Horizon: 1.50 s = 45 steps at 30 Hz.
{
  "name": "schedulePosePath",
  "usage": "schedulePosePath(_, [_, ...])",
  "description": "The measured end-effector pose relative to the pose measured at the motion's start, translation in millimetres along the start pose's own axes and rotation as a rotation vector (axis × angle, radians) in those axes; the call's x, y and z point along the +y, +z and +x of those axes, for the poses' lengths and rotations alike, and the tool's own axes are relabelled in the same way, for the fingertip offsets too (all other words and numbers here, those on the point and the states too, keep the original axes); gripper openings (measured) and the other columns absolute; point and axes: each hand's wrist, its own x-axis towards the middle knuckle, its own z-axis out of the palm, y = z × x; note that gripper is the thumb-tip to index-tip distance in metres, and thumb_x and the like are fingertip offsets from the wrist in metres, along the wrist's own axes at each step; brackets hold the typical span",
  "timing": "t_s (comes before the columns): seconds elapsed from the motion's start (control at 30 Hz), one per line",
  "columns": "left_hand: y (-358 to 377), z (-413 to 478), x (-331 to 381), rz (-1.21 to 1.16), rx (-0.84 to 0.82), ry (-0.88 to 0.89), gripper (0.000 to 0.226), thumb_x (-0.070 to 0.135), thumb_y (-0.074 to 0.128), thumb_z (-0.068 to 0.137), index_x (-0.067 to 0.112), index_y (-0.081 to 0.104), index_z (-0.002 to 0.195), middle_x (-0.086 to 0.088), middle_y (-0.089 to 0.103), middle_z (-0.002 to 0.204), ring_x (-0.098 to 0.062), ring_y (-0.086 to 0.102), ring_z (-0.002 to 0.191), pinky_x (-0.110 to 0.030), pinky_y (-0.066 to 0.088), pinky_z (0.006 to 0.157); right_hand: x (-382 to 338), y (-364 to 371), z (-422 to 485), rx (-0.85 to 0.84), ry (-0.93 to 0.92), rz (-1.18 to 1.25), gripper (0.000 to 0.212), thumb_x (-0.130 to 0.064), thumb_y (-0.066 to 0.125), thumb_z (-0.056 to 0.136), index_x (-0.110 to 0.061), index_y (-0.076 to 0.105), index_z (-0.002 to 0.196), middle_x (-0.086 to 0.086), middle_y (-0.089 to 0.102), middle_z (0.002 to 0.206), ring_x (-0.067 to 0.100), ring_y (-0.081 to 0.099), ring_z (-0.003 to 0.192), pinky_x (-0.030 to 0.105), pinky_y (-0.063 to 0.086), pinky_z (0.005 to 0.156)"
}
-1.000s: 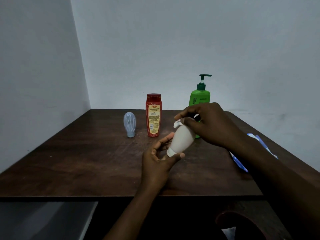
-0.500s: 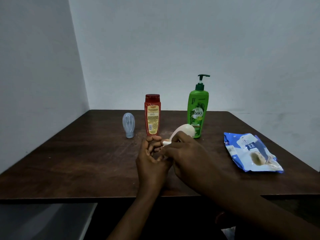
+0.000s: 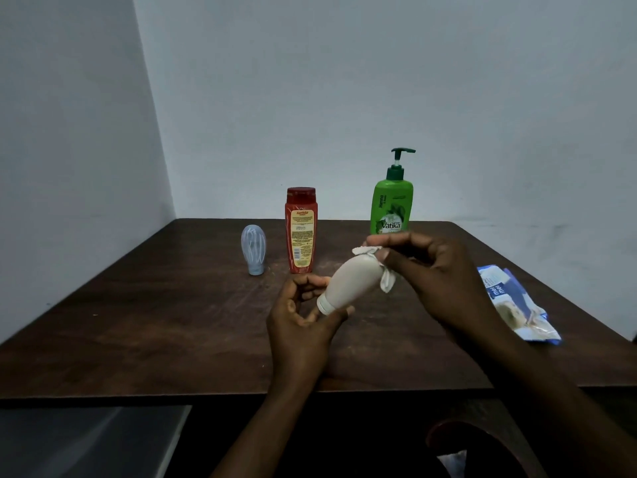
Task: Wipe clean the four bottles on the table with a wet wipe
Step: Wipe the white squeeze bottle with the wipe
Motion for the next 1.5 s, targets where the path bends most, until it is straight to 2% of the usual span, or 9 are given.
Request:
schedulePosePath(0.07, [0.5, -0.2, 1.6, 0.000, -0.003, 0.004, 0.052, -0.010, 0.087, 0.060, 0.019, 0.064, 0.096, 0.007, 0.071, 0.099, 0.000, 0.066, 0.097, -0.015, 0.055, 0.074, 7.5, 5.1, -10.5, 0.045, 0.068, 0.206, 0.020, -0.005, 0.067, 0.091, -0.014, 0.076, 0.106, 0.000, 0.077, 0.106, 0.017, 0.072, 0.103, 0.035, 0.056, 0.091])
schedulePosePath(0.23, [0.6, 1.1, 1.5, -0.015, -0.008, 0.007, 0.048, -0.007, 0.088, 0.062, 0.013, 0.065, 0.099, 0.002, 0.071, 0.102, -0.004, 0.067, 0.099, -0.015, 0.054, 0.075, 21.7, 27.6, -36.2, 0.120, 0.340, 0.653, 0.027, -0.009, 0.070, 0.078, -0.010, 0.073, 0.105, 0.005, 0.078, 0.094, 0.011, 0.073, 0.081, 0.020, 0.058, 0.069])
schedulePosePath(0.43, [0.2, 2.9, -2.7, -0.038, -0.062, -0.013, 0.047, -0.013, 0.083, 0.066, 0.013, 0.066, 0.101, 0.002, 0.073, 0.103, -0.012, 0.069, 0.103, -0.020, 0.056, 0.078, 33.9, 39.0, -44.9, 0.092, 0.485, 0.766, 0.035, -0.004, 0.071, 0.075, -0.009, 0.070, 0.109, 0.013, 0.076, 0.106, 0.021, 0.073, 0.098, 0.028, 0.059, 0.084])
schedulePosePath(0.63, [1.6, 2.5, 1.1, -0.121, -0.148, -0.132, 0.053, 0.006, 0.087, 0.063, 0.013, 0.066, 0.111, -0.005, 0.075, 0.108, -0.020, 0.072, 0.102, -0.030, 0.060, 0.083, 20.9, 31.7, -40.8, 0.106, 0.281, 0.610, 0.039, -0.003, 0.073, 0.075, -0.012, 0.071, 0.113, 0.004, 0.076, 0.109, 0.018, 0.072, 0.105, 0.029, 0.059, 0.088])
schedulePosePath(0.73, [4.6, -3.0, 7.5, -0.178, -0.258, -0.223, 0.058, 0.014, 0.086, 0.061, 0.012, 0.067, 0.115, -0.006, 0.076, 0.108, -0.022, 0.073, 0.101, -0.028, 0.059, 0.082, 11.6, 23.2, -29.5, 0.153, 0.138, 0.504, 0.029, 0.001, 0.070, 0.085, -0.013, 0.073, 0.110, -0.002, 0.077, 0.106, 0.009, 0.071, 0.104, 0.017, 0.055, 0.082])
schedulePosePath(0.83, [11.1, -8.6, 12.7, -0.298, -0.332, -0.342, 0.050, 0.012, 0.080, 0.065, 0.013, 0.067, 0.114, -0.006, 0.077, 0.106, -0.018, 0.073, 0.096, -0.024, 0.058, 0.078, 8.2, 16.6, -19.8, 0.115, 0.042, 0.438, 0.024, -0.003, 0.069, 0.088, -0.013, 0.074, 0.109, -0.003, 0.077, 0.108, 0.009, 0.070, 0.107, 0.018, 0.053, 0.087])
schedulePosePath(1.03, [15.6, -6.9, 16.0, -0.546, -0.345, -0.511, 0.036, 0.014, 0.067, 0.076, 0.011, 0.069, 0.113, -0.006, 0.076, 0.108, -0.011, 0.072, 0.094, -0.026, 0.057, 0.086, 25.4, 19.6, -36.2, 0.123, -0.225, 0.063, 0.028, 0.009, 0.063, 0.089, -0.011, 0.077, 0.104, -0.004, 0.076, 0.109, 0.007, 0.069, 0.108, 0.017, 0.050, 0.093])
schedulePosePath(1.23, [14.1, -6.5, 18.6, -0.623, -0.308, -0.578, 0.046, 0.015, 0.059, 0.083, 0.003, 0.060, 0.127, -0.011, 0.071, 0.122, -0.016, 0.070, 0.106, -0.029, 0.056, 0.092, 35.7, 22.2, -59.8, 0.142, -0.515, -0.290, 0.031, 0.007, 0.067, 0.081, -0.012, 0.078, 0.103, -0.008, 0.073, 0.109, 0.006, 0.066, 0.107, 0.020, 0.048, 0.096])
schedulePosePath(1.5, [17.0, -10.8, 21.7, -0.779, -0.305, -0.665, 0.042, 0.007, 0.050, 0.087, -0.002, 0.055, 0.128, -0.017, 0.070, 0.123, -0.023, 0.073, 0.099, -0.034, 0.061, 0.082, 38.6, 16.4, -52.5, 0.197, -0.221, -0.028, 0.039, 0.018, 0.065, 0.084, -0.016, 0.077, 0.099, -0.012, 0.075, 0.103, 0.001, 0.068, 0.104, 0.012, 0.049, 0.091])
